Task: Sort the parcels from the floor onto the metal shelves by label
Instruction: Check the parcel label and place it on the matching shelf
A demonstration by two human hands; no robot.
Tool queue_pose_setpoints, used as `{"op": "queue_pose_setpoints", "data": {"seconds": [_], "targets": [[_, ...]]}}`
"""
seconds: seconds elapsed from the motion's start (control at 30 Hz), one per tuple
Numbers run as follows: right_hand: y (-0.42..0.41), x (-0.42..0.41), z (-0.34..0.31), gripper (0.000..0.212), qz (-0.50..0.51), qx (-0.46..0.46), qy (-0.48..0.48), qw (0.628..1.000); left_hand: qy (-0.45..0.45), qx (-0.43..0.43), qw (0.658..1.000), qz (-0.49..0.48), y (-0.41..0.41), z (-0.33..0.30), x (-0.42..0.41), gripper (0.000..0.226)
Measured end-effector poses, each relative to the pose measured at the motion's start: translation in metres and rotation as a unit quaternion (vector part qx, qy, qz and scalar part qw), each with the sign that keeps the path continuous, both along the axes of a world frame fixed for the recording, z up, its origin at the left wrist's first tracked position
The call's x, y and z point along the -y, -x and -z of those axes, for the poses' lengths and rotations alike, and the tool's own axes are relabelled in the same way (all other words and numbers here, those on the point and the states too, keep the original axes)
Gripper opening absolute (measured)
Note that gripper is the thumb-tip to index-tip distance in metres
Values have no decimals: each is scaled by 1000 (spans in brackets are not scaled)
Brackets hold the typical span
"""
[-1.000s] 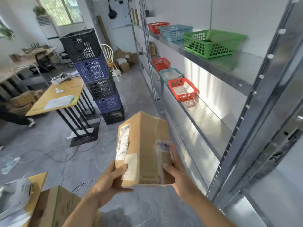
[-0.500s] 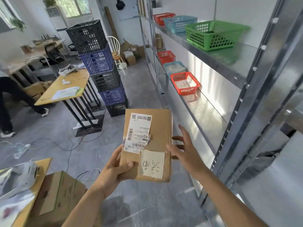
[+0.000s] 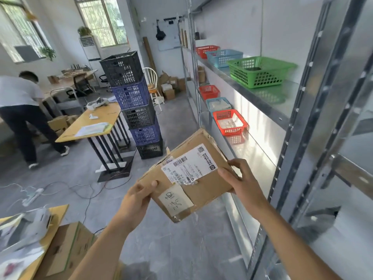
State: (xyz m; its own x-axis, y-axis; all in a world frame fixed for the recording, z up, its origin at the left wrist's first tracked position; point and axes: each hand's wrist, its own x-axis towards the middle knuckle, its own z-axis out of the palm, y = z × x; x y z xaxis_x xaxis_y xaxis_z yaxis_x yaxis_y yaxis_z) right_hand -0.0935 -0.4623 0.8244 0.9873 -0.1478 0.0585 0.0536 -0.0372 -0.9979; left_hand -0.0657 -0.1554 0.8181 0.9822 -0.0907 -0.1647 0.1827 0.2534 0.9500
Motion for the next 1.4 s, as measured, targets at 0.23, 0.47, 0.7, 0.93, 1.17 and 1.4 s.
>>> {"op": "queue_pose_setpoints", "data": {"seconds": [0.23,0.47,0.7,0.93,1.17,1.4], "targets": [[-4,-5,-27,44,-7,23,65,998,8,-5,995,98,-13,-47,21,49],[-2,-19,-57,45,74,63,-13,995,-1,105,983,148,-32,-87,7,72],[5,-1,-110,88,30,117,-66,991,37,204,975,84,-45,-133,-2,91],[25,-44,-120,76,42,71,64,995,15,203,964,172,-39,-142,18,56],[57,-68,-110,57,76,17,68,995,-28,181,937,297,-34,-129,4,90],[109,-85,-122,76,159,44,53,985,47,154,951,263,-15,-121,19,61]]}}
